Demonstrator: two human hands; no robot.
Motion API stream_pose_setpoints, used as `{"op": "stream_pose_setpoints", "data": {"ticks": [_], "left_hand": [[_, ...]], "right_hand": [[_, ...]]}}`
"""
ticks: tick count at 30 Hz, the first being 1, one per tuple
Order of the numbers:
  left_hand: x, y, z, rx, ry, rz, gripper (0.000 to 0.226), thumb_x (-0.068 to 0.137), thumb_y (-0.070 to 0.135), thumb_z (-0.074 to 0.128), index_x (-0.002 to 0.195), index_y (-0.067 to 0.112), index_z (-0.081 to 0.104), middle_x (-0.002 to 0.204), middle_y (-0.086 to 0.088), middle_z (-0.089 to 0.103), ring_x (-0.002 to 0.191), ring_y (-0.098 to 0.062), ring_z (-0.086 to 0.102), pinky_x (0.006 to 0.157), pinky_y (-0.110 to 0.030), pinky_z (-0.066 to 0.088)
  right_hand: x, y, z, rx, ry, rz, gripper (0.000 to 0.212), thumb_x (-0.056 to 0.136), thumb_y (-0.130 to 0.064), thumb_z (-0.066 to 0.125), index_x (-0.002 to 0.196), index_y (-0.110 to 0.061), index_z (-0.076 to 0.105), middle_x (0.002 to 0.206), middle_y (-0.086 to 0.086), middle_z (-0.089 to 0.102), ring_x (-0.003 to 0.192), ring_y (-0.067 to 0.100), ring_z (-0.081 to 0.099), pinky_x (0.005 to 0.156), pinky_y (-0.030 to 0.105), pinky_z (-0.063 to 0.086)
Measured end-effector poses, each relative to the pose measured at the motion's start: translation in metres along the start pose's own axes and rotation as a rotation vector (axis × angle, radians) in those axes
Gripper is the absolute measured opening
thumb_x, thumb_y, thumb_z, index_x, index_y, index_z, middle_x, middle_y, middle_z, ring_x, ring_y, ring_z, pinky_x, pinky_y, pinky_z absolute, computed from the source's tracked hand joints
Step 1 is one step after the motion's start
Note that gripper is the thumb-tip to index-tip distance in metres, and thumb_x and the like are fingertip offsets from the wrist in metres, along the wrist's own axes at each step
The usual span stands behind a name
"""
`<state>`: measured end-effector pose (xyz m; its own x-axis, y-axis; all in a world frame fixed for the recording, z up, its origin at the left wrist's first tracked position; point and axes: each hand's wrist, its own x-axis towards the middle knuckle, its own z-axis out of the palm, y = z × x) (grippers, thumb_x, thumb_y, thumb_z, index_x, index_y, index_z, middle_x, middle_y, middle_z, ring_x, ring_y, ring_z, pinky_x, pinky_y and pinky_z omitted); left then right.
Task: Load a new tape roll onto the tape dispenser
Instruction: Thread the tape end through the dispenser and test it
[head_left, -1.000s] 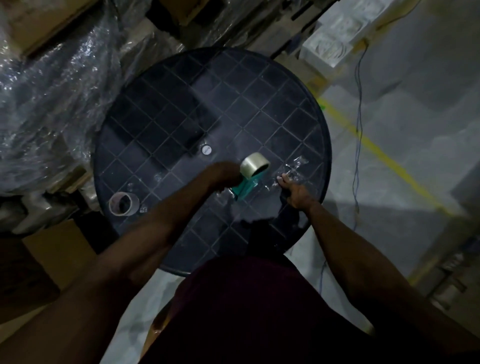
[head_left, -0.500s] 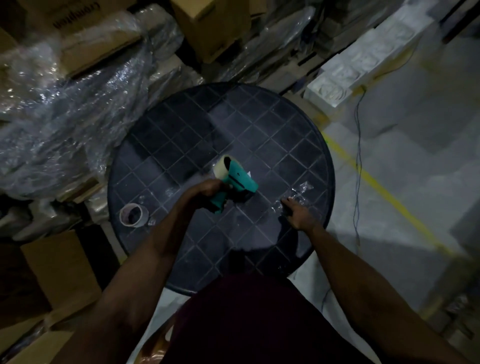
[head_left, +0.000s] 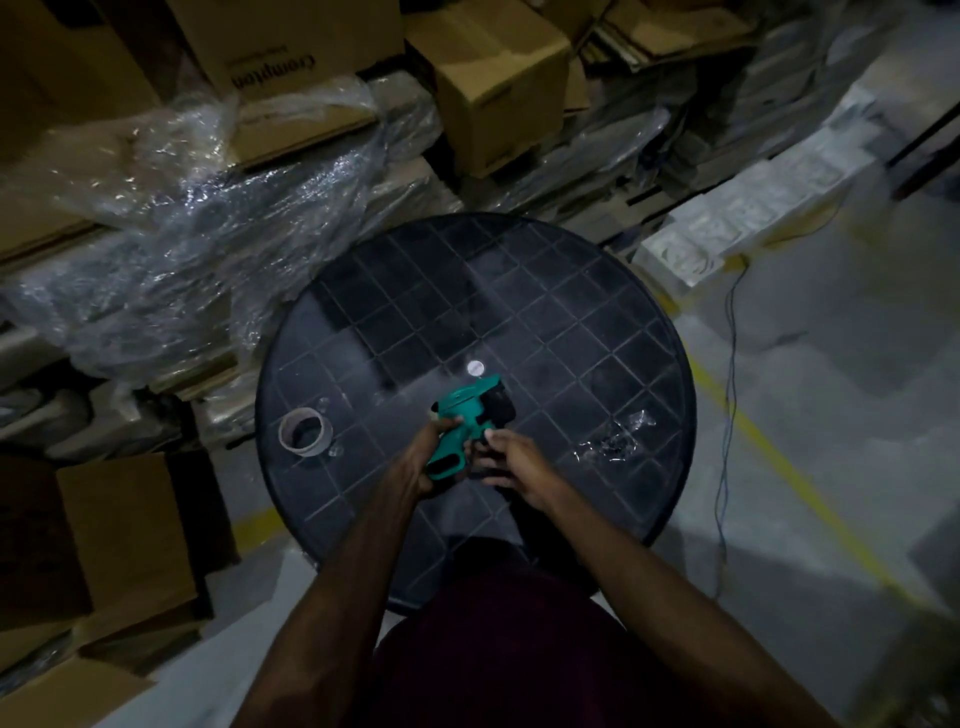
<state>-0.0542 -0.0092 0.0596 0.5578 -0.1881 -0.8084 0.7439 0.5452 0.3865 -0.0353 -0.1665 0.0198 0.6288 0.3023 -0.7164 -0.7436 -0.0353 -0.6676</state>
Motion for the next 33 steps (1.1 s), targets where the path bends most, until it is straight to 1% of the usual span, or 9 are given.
{"op": "stream_pose_setpoints", "data": {"ticks": [3, 6, 10, 14, 18, 23, 25, 29, 33], "left_hand": [[-0.012, -0.015, 0.004, -0.085, -0.094, 0.050, 0.014, 0.095, 0.022, 0.057, 0.093, 0.011, 0.066, 0.058, -0.001, 0.065, 0.045, -0.010, 0.061, 0.044, -0.021, 0.052], [-0.014, -0.024, 0.000, -0.075, -0.099, 0.050, 0.010, 0.092, 0.015, 0.057, 0.087, 0.013, 0.065, 0.056, 0.002, 0.061, 0.042, -0.006, 0.057, 0.040, -0.018, 0.049], [-0.007, -0.027, -0.005, 0.215, -0.063, 0.001, 0.021, 0.092, 0.019, 0.056, 0.073, 0.014, 0.061, 0.056, 0.001, 0.056, 0.043, -0.010, 0.054, 0.044, -0.020, 0.047], [-0.003, -0.027, 0.002, 0.519, 0.044, 0.077, 0.019, 0.094, 0.005, 0.053, 0.076, 0.008, 0.056, 0.058, -0.006, 0.057, 0.039, -0.011, 0.055, 0.041, -0.020, 0.047], [0.003, -0.037, 0.006, 0.647, 0.123, 0.290, 0.021, 0.091, -0.005, 0.054, 0.075, 0.007, 0.059, 0.064, -0.010, 0.056, 0.041, -0.009, 0.053, 0.044, -0.020, 0.047], [0.019, -0.048, -0.008, 0.798, 0.209, 0.385, 0.018, 0.088, 0.001, 0.058, 0.075, 0.012, 0.062, 0.070, -0.010, 0.063, 0.060, -0.022, 0.058, 0.067, -0.038, 0.049], [0.024, -0.051, -0.013, 0.828, 0.236, 0.376, 0.017, 0.090, 0.005, 0.058, 0.075, 0.013, 0.062, 0.071, -0.010, 0.065, 0.061, -0.024, 0.060, 0.072, -0.044, 0.053], [0.025, -0.056, -0.011, 0.997, 0.303, 0.412, 0.012, 0.085, 0.018, 0.064, 0.077, 0.011, 0.069, 0.074, -0.009, 0.072, 0.070, -0.027, 0.070, 0.072, -0.042, 0.059], [0.017, -0.051, -0.011, 1.169, 0.416, 0.501, 0.020, 0.081, 0.025, 0.073, 0.094, 0.009, 0.073, 0.090, -0.009, 0.074, 0.078, -0.021, 0.067, 0.064, -0.027, 0.044]], "right_hand": [[0.001, -0.004, 0.016, 0.126, -0.013, 0.039, 0.018, 0.096, -0.036, 0.056, 0.094, -0.021, 0.065, 0.077, -0.001, 0.070, 0.065, 0.015, 0.066, 0.059, 0.030, 0.054], [0.008, 0.004, 0.025, 0.135, 0.117, -0.089, 0.008, 0.090, -0.023, 0.067, 0.089, -0.016, 0.064, 0.068, 0.008, 0.065, 0.051, 0.018, 0.061, 0.052, 0.028, 0.053], [0.012, 0.011, 0.028, 0.038, 0.252, -0.329, 0.020, 0.079, -0.020, 0.076, 0.079, -0.003, 0.065, 0.073, 0.017, 0.062, 0.063, 0.022, 0.058, 0.057, 0.030, 0.049], [0.014, 0.007, 0.022, -0.179, 0.347, -0.487, 0.019, 0.078, -0.002, 0.077, 0.095, 0.006, 0.072, 0.086, 0.011, 0.063, 0.070, 0.004, 0.064, 0.064, 0.020, 0.053], [0.022, 0.011, 0.018, -0.278, 0.379, -0.477, 0.026, 0.074, -0.005, 0.080, 0.100, -0.004, 0.075, 0.092, 0.005, 0.063, 0.084, 0.024, 0.068, 0.076, 0.036, 0.059], [0.012, -0.003, 0.016, -0.188, 0.246, -0.417, 0.022, 0.076, -0.015, 0.080, 0.094, -0.005, 0.074, 0.095, 0.021, 0.072, 0.081, 0.023, 0.069, 0.075, 0.041, 0.057], [0.011, -0.008, 0.019, -0.159, 0.201, -0.386, 0.016, 0.079, -0.019, 0.078, 0.089, -0.008, 0.074, 0.092, 0.018, 0.074, 0.079, 0.022, 0.069, 0.073, 0.042, 0.058], [0.017, -0.008, 0.024, -0.252, 0.353, -0.416, 0.019, 0.079, -0.034, 0.076, 0.071, -0.017, 0.071, 0.072, 0.005, 0.073, 0.066, 0.014, 0.067, 0.065, 0.038, 0.058], [0.020, -0.008, 0.027, -0.356, 0.390, -0.395, 0.016, 0.081, -0.030, 0.075, 0.077, -0.016, 0.071, 0.070, -0.003, 0.070, 0.062, 0.007, 0.063, 0.059, 0.021, 0.051]]}}
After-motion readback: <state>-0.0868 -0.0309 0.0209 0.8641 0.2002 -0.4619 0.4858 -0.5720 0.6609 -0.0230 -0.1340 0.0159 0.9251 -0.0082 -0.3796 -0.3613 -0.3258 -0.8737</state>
